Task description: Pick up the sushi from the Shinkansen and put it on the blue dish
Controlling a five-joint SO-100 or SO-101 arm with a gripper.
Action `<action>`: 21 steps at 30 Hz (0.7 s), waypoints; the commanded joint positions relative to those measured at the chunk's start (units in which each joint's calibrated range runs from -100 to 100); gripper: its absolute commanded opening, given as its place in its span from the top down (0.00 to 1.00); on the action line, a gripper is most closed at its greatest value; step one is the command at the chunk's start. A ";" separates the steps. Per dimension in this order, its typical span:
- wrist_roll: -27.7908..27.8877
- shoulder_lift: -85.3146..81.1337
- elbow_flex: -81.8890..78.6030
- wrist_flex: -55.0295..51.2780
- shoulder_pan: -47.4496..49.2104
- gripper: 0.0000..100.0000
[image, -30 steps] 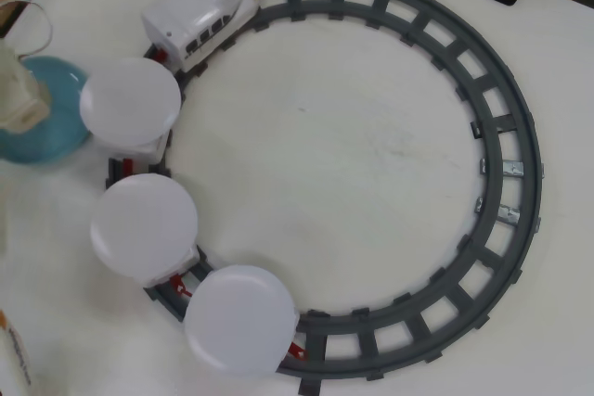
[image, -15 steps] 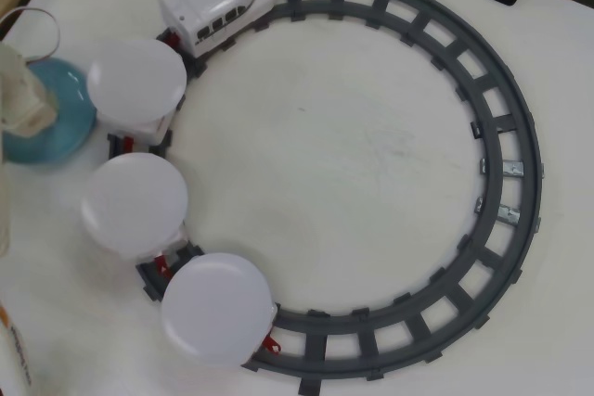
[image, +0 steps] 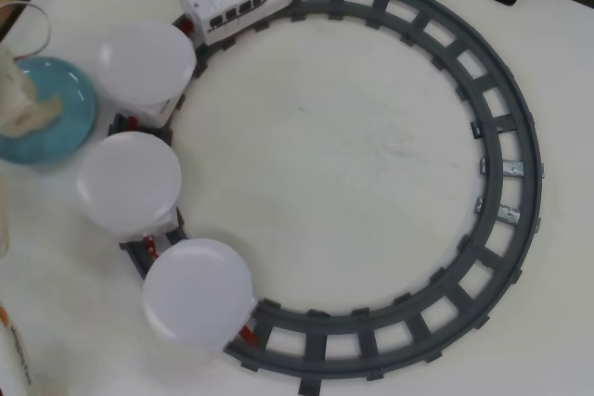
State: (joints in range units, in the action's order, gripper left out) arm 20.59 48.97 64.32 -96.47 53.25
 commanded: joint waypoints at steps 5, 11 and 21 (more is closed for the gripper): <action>-0.92 -4.30 7.19 -2.85 -0.26 0.78; -2.34 -15.74 -8.68 -2.85 0.36 0.78; -4.38 -45.44 -38.71 -2.60 1.59 0.79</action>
State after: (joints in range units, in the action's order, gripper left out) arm 16.71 15.65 32.75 -98.24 54.31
